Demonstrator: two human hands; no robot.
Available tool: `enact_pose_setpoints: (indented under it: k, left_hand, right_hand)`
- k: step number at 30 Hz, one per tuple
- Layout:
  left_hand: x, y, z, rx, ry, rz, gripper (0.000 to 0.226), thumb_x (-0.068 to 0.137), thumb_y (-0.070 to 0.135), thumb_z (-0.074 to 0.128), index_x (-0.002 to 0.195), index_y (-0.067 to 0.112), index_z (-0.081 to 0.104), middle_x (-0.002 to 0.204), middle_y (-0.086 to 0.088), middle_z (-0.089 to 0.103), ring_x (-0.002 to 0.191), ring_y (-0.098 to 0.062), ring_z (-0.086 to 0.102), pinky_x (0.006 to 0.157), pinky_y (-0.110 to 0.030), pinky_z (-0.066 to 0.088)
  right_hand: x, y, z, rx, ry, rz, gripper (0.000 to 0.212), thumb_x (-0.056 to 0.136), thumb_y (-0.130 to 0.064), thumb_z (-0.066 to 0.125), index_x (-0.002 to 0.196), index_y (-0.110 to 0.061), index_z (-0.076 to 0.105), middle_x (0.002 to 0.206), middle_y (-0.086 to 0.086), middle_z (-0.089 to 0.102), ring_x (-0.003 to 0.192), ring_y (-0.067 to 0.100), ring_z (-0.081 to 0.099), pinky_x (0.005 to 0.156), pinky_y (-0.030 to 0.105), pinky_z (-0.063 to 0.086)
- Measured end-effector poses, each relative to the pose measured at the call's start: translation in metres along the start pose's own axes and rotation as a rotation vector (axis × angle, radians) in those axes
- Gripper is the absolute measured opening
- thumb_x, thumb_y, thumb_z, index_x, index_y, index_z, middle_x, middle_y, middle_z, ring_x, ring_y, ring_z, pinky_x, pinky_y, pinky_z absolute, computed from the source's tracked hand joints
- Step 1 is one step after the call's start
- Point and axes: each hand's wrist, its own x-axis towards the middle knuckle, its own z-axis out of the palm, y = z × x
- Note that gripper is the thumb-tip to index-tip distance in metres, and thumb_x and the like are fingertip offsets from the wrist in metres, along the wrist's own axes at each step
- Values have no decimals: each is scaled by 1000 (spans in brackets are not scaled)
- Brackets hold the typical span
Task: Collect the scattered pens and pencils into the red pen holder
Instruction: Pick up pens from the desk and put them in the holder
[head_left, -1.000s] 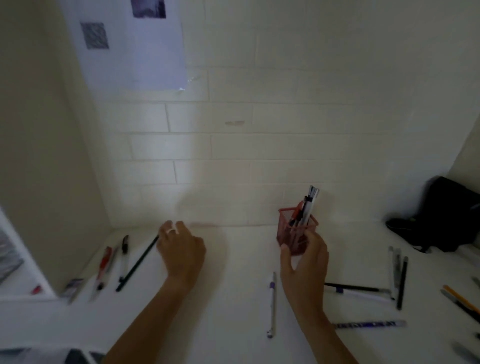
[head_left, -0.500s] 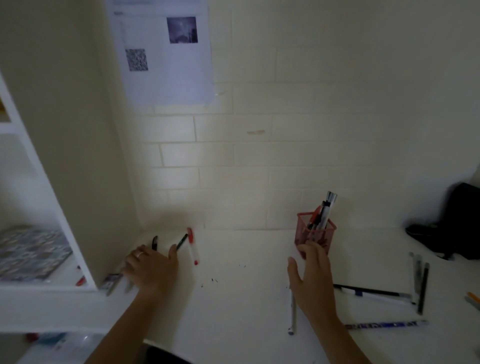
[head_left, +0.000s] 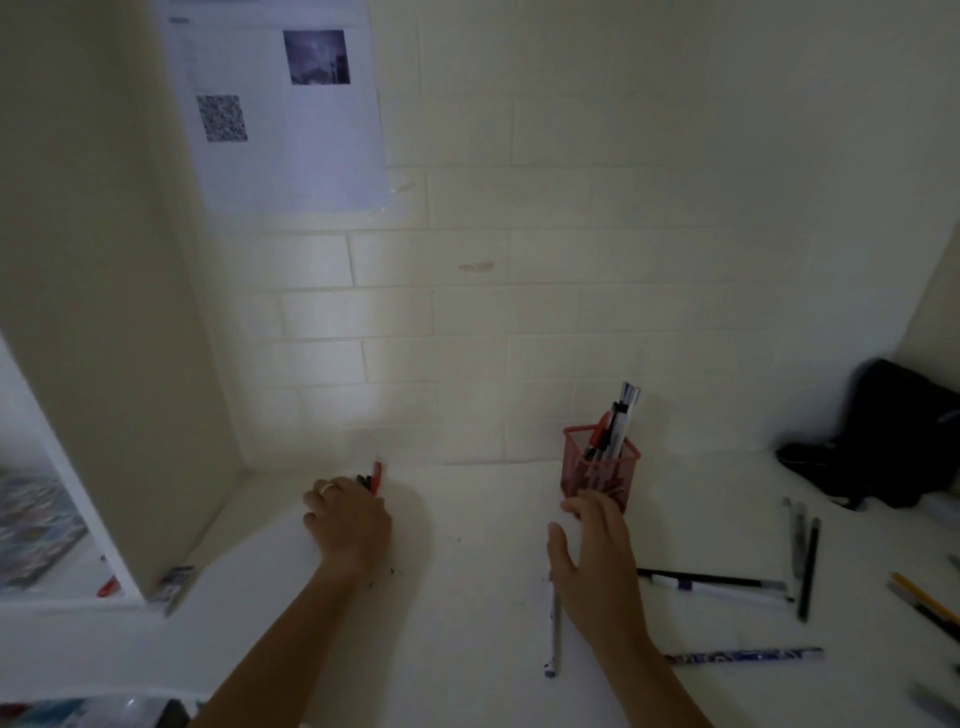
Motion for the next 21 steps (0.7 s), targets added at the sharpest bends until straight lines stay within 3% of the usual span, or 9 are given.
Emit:
enact_pose_setpoints:
  k: [2, 5, 9, 14, 17, 19, 21]
  left_hand:
    - [2, 6, -1, -102, -17, -2, 42, 97, 24, 53, 126, -7, 51, 129, -25, 52, 119, -41, 51, 96, -46, 48]
    - [6, 16, 0, -153, -60, -21, 38, 97, 17, 48, 127, -7, 50, 131, -26, 51, 121, -42, 52, 99, -47, 47]
    - [7, 26, 6, -99, -87, 1, 38, 104, 21, 37, 129, -5, 49, 132, -24, 52, 123, -40, 53, 100, -45, 47]
    - [17, 27, 6, -131, -156, -23, 55, 103, 45, 40, 128, -1, 56, 132, -20, 58, 124, -37, 55, 102, -41, 45]
    - [19, 25, 6, -12, -150, 50, 47, 101, 41, 40, 122, 10, 68, 126, -13, 65, 118, -32, 61, 95, -37, 50]
    - [14, 26, 8, 19, -116, 74, 37, 98, 29, 44, 115, 10, 70, 119, -12, 68, 112, -31, 64, 90, -36, 52]
    - [10, 29, 8, -23, -98, 62, 31, 96, 19, 46, 112, 3, 66, 114, -15, 69, 107, -32, 66, 87, -36, 54]
  right_hand:
    - [0, 0, -1, 11, -3, 5, 19, 93, -19, 62, 111, -19, 56, 113, -9, 48, 103, 6, 50, 92, 18, 40]
    - [0, 0, -1, 27, -8, -6, 17, 93, -17, 62, 109, -18, 56, 113, -8, 50, 102, 5, 51, 93, 15, 40]
    - [-1, -1, -1, 23, -19, 0, 16, 94, -15, 60, 109, -18, 56, 113, -8, 51, 104, 3, 50, 96, 10, 37]
    - [0, -2, -1, 9, -26, 7, 16, 93, -12, 58, 109, -17, 57, 111, -10, 49, 104, 2, 49, 95, 6, 34]
    - [3, -1, 0, 34, -12, 38, 16, 93, -11, 59, 107, -16, 58, 110, -8, 51, 102, 4, 52, 94, 8, 39]
    - [9, 0, -1, 41, 39, 66, 14, 91, -9, 61, 103, -16, 58, 107, -5, 54, 96, 9, 56, 86, 14, 48]
    - [20, 0, -4, 32, 126, 115, 11, 91, -10, 63, 99, -16, 58, 103, -2, 54, 90, 13, 58, 73, 8, 46]
